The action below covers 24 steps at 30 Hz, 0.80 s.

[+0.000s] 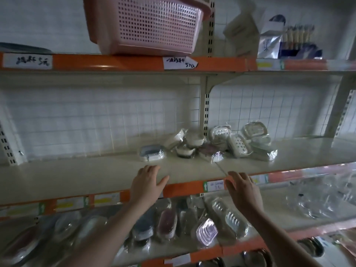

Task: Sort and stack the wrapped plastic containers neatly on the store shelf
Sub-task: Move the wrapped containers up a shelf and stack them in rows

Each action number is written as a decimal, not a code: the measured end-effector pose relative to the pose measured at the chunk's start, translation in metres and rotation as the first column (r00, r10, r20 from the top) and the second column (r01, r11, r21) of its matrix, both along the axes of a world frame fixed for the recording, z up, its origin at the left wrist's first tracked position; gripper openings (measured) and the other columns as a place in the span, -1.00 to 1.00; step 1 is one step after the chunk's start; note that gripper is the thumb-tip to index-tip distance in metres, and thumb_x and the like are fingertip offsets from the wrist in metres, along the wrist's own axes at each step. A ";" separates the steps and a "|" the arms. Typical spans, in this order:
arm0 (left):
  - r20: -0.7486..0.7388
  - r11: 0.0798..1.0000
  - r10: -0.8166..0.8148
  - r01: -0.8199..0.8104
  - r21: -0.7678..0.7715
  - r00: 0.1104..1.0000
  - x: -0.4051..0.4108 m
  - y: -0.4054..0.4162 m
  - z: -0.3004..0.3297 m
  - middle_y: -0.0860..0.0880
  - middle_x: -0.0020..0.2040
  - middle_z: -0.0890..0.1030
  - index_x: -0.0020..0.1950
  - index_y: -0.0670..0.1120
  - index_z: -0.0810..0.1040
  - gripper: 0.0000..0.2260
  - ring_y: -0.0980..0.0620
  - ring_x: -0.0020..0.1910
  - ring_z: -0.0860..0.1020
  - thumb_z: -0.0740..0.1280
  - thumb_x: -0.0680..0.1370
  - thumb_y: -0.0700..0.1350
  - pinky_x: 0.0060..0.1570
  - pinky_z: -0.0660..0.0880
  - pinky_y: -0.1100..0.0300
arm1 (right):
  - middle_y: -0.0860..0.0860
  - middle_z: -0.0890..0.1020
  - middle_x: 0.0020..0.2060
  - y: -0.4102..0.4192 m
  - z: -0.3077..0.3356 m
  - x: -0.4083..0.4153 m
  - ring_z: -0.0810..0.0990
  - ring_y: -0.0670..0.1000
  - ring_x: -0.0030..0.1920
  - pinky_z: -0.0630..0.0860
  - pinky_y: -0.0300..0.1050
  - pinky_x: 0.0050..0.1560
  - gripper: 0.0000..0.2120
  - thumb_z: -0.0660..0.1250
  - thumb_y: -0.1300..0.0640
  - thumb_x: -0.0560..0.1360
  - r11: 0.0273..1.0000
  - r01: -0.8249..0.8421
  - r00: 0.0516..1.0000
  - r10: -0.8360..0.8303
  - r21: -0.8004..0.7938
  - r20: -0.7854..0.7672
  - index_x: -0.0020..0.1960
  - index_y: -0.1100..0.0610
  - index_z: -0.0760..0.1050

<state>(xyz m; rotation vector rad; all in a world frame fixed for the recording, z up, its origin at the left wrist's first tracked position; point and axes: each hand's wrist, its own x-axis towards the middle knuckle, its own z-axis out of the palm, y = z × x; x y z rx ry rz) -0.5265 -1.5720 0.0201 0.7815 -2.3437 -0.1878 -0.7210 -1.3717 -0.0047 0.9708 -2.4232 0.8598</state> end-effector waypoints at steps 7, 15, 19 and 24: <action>0.014 0.997 0.075 -0.075 -0.007 0.997 -0.040 -0.015 -0.007 -0.11 0.01 0.59 0.11 -0.18 0.58 -0.41 -0.15 -0.02 0.56 0.10 0.44 0.28 -0.08 0.53 0.04 | 0.19 0.57 0.07 -0.025 0.014 -0.068 0.52 0.24 0.07 0.41 0.03 0.01 -0.69 0.32 0.07 0.51 0.998 -0.043 0.999 0.043 0.049 0.008 0.22 0.13 0.51; 0.081 0.992 0.123 -0.121 -0.024 0.989 -0.052 -0.076 -0.002 -0.10 0.06 0.57 0.15 -0.17 0.55 -0.36 -0.15 0.04 0.54 0.06 0.41 0.30 -0.07 0.53 0.04 | 0.21 0.55 0.06 -0.092 0.013 -0.090 0.51 0.24 0.07 0.42 0.04 0.01 -0.70 0.31 0.06 0.51 0.992 -0.108 0.994 0.107 0.060 0.018 0.20 0.14 0.51; 0.135 0.995 0.104 -0.103 -0.014 0.985 -0.067 -0.120 0.006 -0.07 0.25 0.47 0.33 -0.15 0.44 -0.18 -0.10 0.26 0.43 -0.04 0.34 0.39 0.16 0.43 0.06 | 0.19 0.54 0.06 -0.133 0.018 -0.098 0.50 0.24 0.08 0.40 0.03 0.03 -0.72 0.30 0.06 0.51 0.990 -0.129 0.992 0.128 0.060 0.016 0.19 0.09 0.53; 0.217 0.998 0.065 -0.069 0.007 0.974 -0.093 -0.184 0.010 -0.07 0.44 0.30 0.46 -0.11 0.30 -0.24 -0.05 0.43 0.26 0.18 0.44 0.37 0.35 0.26 0.13 | 0.19 0.55 0.00 -0.177 0.027 -0.112 0.50 0.24 0.02 0.41 0.03 -0.05 -0.74 0.33 0.07 0.49 0.992 -0.118 0.993 0.118 0.050 0.000 0.16 0.11 0.52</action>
